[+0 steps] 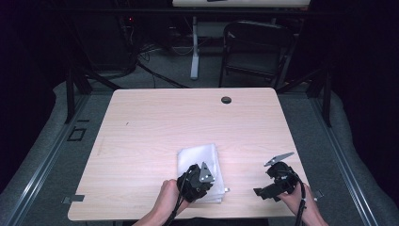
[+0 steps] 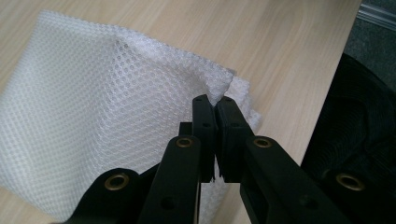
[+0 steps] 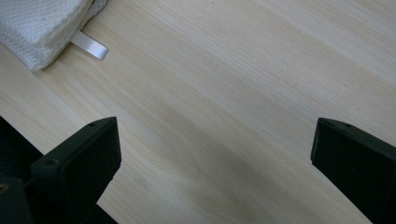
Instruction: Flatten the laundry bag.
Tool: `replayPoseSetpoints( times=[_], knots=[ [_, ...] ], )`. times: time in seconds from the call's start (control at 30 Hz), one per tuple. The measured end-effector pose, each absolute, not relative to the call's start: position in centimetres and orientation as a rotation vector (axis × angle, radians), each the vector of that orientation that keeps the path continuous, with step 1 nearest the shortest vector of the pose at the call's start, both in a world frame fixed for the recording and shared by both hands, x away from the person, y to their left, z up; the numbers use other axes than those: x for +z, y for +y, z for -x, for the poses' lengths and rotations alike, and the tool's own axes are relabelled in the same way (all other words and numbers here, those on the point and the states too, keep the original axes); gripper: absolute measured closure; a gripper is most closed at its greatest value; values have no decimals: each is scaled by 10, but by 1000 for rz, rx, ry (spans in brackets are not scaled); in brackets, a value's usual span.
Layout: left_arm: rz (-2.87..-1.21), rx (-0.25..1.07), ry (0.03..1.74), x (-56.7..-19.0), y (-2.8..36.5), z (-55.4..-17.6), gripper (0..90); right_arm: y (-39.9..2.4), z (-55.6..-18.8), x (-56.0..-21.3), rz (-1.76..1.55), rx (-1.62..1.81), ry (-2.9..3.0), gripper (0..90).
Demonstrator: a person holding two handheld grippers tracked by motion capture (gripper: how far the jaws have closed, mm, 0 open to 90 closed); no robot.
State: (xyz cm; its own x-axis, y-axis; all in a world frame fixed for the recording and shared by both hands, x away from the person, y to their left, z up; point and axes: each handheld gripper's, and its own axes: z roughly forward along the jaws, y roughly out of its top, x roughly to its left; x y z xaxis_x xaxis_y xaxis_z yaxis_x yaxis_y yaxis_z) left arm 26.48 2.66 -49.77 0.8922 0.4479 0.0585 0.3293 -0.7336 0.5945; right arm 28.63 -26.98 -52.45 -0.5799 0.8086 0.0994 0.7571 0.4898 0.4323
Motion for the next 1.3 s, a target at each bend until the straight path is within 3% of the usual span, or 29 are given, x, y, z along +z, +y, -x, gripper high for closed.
replayPoseSetpoints(
  times=[1.3],
  knots=[
    [-2217, 436, 674, -469, 87, -256, 887, -268, -287, -524, -1365, 641, 2606, 43]
  ],
)
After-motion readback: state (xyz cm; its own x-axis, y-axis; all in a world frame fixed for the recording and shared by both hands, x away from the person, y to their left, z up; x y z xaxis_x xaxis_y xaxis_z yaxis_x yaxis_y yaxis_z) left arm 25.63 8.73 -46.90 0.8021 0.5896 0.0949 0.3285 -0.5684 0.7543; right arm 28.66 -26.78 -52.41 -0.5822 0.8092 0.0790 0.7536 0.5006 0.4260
